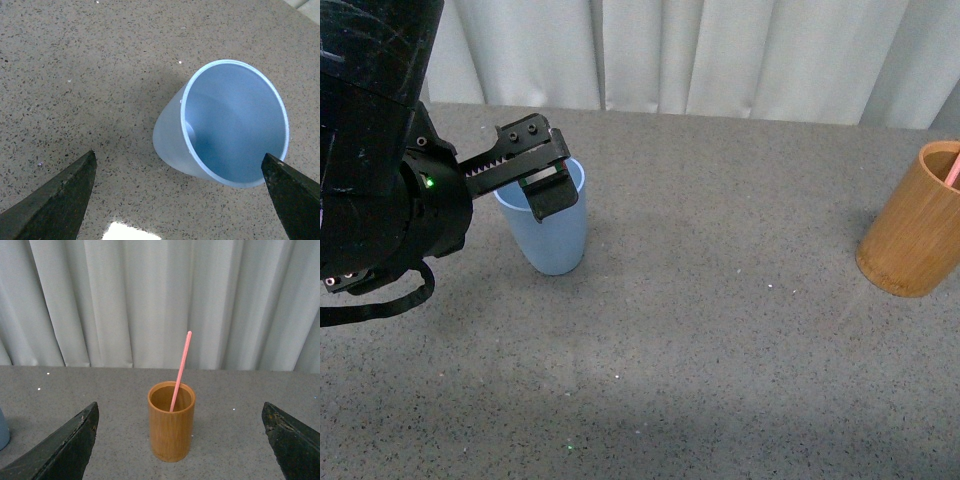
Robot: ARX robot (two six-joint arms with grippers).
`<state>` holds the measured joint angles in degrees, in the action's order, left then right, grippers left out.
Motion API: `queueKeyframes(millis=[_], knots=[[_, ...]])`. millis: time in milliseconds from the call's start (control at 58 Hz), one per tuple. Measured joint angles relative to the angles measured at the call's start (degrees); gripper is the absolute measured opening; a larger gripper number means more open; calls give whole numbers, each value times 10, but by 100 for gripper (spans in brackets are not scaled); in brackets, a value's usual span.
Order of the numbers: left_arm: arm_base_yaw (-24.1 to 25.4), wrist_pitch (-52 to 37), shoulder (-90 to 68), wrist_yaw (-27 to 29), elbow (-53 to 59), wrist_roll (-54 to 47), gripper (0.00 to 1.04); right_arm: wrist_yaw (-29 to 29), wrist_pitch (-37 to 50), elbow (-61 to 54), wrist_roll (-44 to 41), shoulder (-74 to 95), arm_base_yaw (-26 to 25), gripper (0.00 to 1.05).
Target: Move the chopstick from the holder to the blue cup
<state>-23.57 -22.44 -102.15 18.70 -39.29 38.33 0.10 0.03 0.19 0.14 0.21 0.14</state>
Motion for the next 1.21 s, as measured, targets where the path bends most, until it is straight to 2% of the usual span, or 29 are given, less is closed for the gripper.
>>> queueKeyframes(millis=[742,845,880,1018,1035,1087,1208], knots=[[7,15,-28,9,-17,-1,98,0,0,0,0,0,0,95],[6,17,-33,7,-22,-1,82,0,0,0,0,0,0,95],[5,17,-36,7,-23,-1,72,0,0,0,0,0,0,95],[4,19,-40,1,-24,2,48,0,0,0,0,0,0,95],[4,19,-40,-5,-25,3,42,0,0,0,0,0,0,95],[4,19,-40,-7,-26,4,35,0,0,0,0,0,0,95],[4,20,-40,-15,-29,9,10,0,0,0,0,0,0,95]])
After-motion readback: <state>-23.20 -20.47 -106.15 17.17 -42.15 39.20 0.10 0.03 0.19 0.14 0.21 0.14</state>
